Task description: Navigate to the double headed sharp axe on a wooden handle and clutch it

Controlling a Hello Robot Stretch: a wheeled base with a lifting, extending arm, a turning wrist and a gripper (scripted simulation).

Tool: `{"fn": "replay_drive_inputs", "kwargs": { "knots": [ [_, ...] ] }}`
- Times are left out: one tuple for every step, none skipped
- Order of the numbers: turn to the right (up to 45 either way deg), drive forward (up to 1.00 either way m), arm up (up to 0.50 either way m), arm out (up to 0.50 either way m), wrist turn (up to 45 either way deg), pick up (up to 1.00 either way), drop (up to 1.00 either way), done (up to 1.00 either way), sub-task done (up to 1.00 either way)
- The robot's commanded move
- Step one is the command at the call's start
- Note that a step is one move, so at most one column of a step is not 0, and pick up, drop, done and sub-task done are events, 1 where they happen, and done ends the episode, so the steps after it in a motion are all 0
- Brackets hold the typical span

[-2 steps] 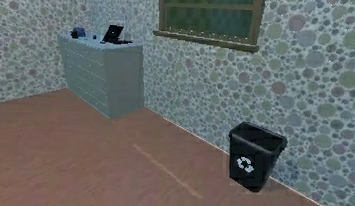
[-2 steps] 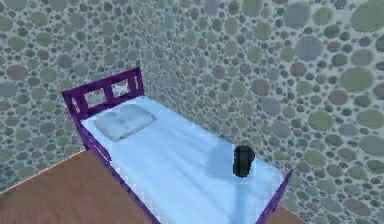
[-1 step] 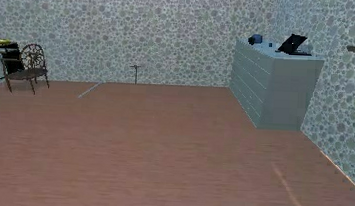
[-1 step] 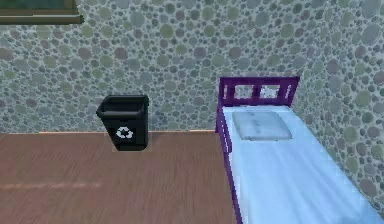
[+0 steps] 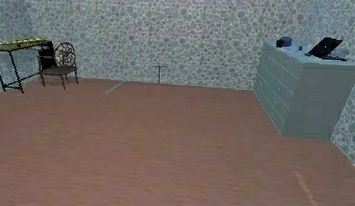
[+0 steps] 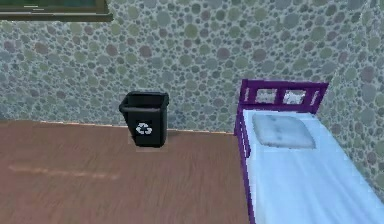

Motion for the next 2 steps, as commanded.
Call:
{"fn": "replay_drive_inputs", "kwargs": {
  "knots": [
    [0.0, 1.00, 0.00, 0.00, 0.0, 0.00, 0.00, 0.00, 0.00],
    [0.0, 1.00, 0.00, 0.00, 0.0, 0.00, 0.00, 0.00, 0.00]
  ]
}}
